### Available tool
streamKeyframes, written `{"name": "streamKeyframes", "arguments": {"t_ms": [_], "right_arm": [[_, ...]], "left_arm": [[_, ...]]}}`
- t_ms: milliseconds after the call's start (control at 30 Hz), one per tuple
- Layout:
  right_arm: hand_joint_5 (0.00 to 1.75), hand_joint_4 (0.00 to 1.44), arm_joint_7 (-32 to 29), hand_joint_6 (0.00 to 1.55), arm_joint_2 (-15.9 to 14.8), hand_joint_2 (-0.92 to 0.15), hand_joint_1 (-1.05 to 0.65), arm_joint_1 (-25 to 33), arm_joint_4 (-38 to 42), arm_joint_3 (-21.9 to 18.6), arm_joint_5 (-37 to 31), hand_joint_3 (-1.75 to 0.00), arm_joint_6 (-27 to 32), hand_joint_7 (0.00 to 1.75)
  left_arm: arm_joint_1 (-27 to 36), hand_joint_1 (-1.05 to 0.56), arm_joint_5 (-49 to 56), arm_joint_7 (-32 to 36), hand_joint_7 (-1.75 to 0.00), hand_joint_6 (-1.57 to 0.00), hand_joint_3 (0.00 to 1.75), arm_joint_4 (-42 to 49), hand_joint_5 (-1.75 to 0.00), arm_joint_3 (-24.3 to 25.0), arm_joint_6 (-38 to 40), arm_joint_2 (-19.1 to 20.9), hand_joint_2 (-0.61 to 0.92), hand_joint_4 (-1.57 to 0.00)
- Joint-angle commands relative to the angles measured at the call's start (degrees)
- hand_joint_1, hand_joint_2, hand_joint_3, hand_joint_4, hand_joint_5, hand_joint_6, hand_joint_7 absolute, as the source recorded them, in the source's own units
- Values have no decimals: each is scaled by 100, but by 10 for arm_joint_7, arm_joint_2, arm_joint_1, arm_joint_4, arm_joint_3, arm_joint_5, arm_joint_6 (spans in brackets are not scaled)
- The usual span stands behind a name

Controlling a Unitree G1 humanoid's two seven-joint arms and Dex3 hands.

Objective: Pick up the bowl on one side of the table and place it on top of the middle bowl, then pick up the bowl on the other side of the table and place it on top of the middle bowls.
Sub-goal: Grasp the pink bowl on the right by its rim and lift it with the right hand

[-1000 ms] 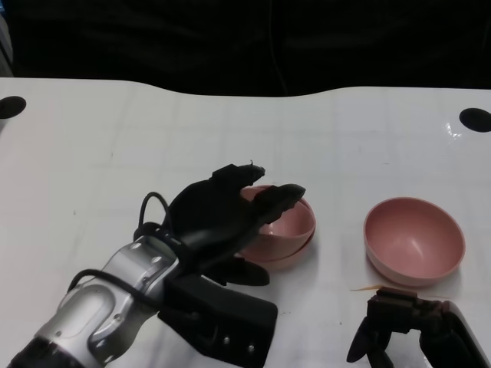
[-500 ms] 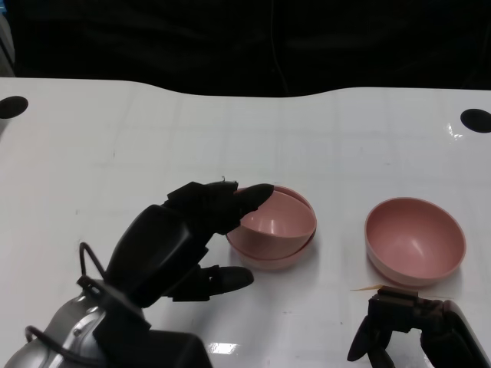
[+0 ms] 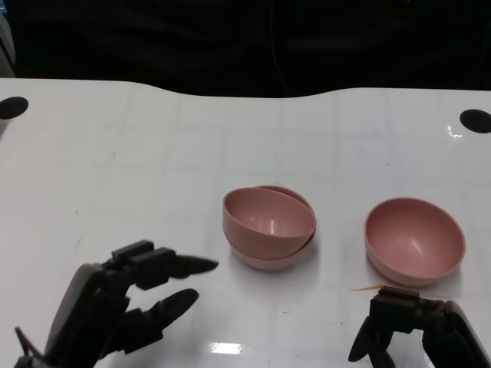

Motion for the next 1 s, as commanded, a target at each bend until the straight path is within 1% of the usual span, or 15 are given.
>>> {"name": "streamKeyframes", "arguments": {"t_ms": [33, 100, 200, 233, 300, 367, 433, 467, 500, 567, 600, 633, 767, 933, 1000], "right_arm": [[174, 84, -1, 86, -9, -23, 2, 4, -8, -8, 9, -152, -2, 129], [172, 83, -2, 87, -8, -25, 3, 3, -8, -9, 11, -151, -3, 125], [168, 83, 0, 87, -9, -27, 3, 1, -10, -11, 16, -148, -1, 120], [161, 83, 1, 86, -10, -30, 2, -1, -11, -13, 19, -142, 2, 115], [140, 81, 4, 82, -9, -45, -2, -2, -19, -18, 28, -110, 18, 97], [119, 78, 8, 79, -8, -54, -7, 4, -37, -24, 31, -88, 46, 78], [105, 73, 11, 75, -9, -57, -12, 13, -65, -34, 21, -79, 83, 65], [95, 69, 12, 74, -9, -61, -16, 17, -77, -37, 18, -68, 98, 50], [89, 64, 13, 71, -10, -63, -19, 22, -95, -42, 12, -63, 118, 43], [73, 58, 13, 67, -12, -76, -25, 31, -132, -51, -6, -36, 160, 28], [64, 52, 12, 62, -12, -83, -32, 35, -149, -55, -16, -20, 180, 19], [61, 50, 10, 60, -11, -86, -34, 39, -166, -60, -30, -13, 202, 15], [50, 37, 4, 49, -8, -86, -45, 52, -230, -74, -81, -2, 289, 5], [49, 36, 2, 48, -11, -86, -47, 57, -249, -67, -86, -1, 317, 3], [47, 32, 0, 45, -12, -85, -52, 61, -283, -72, -155, 0, 385, 2]], "left_arm": [[16, 2, -30, -6, -102, -82, 106, 4, -144, 18, -16, -8, 53, -77], [25, 3, -45, -16, -113, -85, 122, 0, -155, 23, -16, -14, 46, -81], [33, 2, -59, -29, -120, -86, 130, -4, -161, 29, -11, -20, 42, -83], [39, 0, -75, -39, -130, -87, 138, -5, -165, 29, -3, -23, 39, -86], [44, -2, -105, -62, -144, -87, 146, -1, -168, 28, 9, -29, 35, -90], [45, -2, -120, -79, -149, -85, 148, 4, -170, 30, 13, -33, 34, -91], [43, -1, -125, -91, -150, -84, 149, 7, -171, 32, 16, -37, 34, -91], [42, -2, -126, -95, -151, -84, 149, 8, -171, 34, 17, -40, 33, -91], [40, -1, -125, -98, -151, -84, 149, 12, -172, 35, 15, -42, 33, -90], [37, -1, -121, -102, -151, -83, 147, 17, -172, 38, 12, -46, 34, -90], [36, -1, -119, -103, -151, -83, 147, 20, -173, 39, 11, -48, 35, -90], [36, -1, -117, -104, -151, -83, 146, 20, -173, 40, 12, -49, 35, -89], [37, -1, -110, -106, -151, -83, 145, 22, -172, 44, 16, -50, 35, -88], [37, -2, -109, -112, -150, -83, 145, 23, -172, 49, 15, -54, 35, -89], [34, -1, -107, -114, -150, -83, 145, 28, -171, 50, 8, -55, 36, -88]]}}
